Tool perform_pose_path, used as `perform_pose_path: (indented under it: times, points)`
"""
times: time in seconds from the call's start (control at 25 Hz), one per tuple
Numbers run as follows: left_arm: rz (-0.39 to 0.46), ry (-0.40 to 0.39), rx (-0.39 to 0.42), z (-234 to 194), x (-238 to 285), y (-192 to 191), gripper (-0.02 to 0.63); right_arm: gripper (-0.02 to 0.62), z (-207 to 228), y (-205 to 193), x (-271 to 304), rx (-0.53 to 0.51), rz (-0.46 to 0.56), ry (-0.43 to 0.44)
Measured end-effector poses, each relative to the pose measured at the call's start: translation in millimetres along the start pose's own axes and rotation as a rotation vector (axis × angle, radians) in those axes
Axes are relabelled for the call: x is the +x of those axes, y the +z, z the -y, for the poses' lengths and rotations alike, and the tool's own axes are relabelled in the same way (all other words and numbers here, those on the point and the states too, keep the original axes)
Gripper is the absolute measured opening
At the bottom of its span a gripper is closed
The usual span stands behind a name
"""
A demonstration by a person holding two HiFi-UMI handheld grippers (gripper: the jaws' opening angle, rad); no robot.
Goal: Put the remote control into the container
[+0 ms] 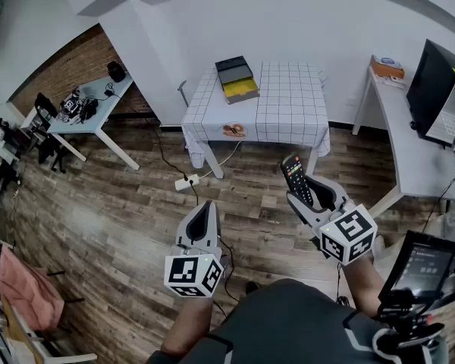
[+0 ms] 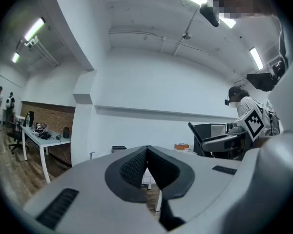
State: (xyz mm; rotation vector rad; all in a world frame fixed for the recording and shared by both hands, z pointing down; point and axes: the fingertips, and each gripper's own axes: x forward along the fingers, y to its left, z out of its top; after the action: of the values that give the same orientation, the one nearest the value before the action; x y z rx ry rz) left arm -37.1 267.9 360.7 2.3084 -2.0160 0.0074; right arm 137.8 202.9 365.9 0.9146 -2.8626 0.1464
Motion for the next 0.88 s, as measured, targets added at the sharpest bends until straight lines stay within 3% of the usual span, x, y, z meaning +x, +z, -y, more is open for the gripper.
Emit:
perform_pose_path:
  times: [0.88]
  points:
    - [-0.003,-0.019,0.001,-34,19,-3,0.009,0.213,-2,5,43,0.041,0.023,0.0]
